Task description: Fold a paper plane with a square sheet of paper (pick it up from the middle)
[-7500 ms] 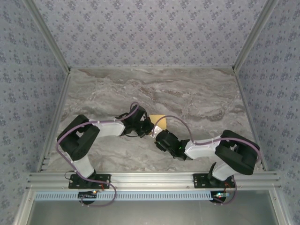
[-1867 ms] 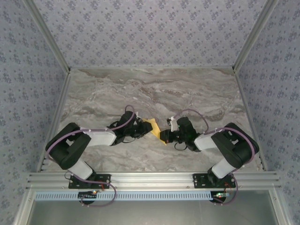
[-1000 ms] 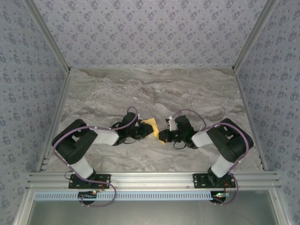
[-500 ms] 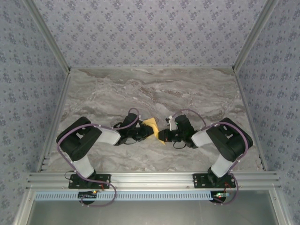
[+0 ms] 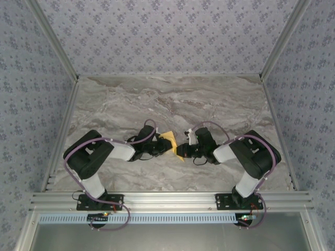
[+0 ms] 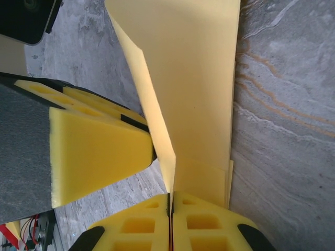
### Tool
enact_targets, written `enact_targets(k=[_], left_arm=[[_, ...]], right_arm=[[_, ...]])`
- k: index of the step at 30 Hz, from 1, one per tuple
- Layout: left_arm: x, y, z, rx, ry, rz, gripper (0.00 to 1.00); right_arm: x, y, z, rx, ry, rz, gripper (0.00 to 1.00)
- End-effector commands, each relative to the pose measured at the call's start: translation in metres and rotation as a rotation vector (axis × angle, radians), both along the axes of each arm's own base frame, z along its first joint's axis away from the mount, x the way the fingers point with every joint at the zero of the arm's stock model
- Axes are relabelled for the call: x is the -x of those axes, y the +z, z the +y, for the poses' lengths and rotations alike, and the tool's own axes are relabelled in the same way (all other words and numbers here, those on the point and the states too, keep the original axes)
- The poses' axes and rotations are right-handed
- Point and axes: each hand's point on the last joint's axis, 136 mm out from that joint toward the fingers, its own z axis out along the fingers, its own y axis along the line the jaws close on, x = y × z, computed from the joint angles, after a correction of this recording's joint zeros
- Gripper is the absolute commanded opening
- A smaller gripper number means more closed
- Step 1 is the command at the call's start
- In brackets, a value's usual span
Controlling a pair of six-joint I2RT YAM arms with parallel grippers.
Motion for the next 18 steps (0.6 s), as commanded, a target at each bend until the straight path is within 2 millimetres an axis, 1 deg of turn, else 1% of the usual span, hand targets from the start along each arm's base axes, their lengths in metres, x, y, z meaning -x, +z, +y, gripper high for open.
enact_targets(k=[1,6,10,13,16,18], left_arm=[[-0.006,0.006,-0.012,0.023,-0.031,-0.039,0.20],[-0.006,-0.001,-0.011,0.007,-0.028,-0.025,0.19],[-0.006,-0.005,-0.009,-0.009,-0.023,-0.020,0.19],[-0.005,-0.009,-0.006,-0.028,-0.019,-0.014,0.19],[-0.004,-0.015,-0.002,-0.059,-0.011,0.007,0.19],[-0.003,-0.017,-0.001,-0.067,-0.010,0.018,0.19]], right_arm=[[0.006,-0.023,-0.009,0.065,-0.023,0.085,0.07],[0.007,-0.024,-0.010,0.069,-0.025,0.096,0.09],[0.006,-0.023,-0.009,0.069,-0.025,0.104,0.12],[0.006,-0.021,-0.010,0.077,-0.017,0.109,0.17],[0.008,-0.016,-0.009,0.081,0.003,0.107,0.25],[0.011,-0.013,-0.009,0.081,0.014,0.110,0.29]])
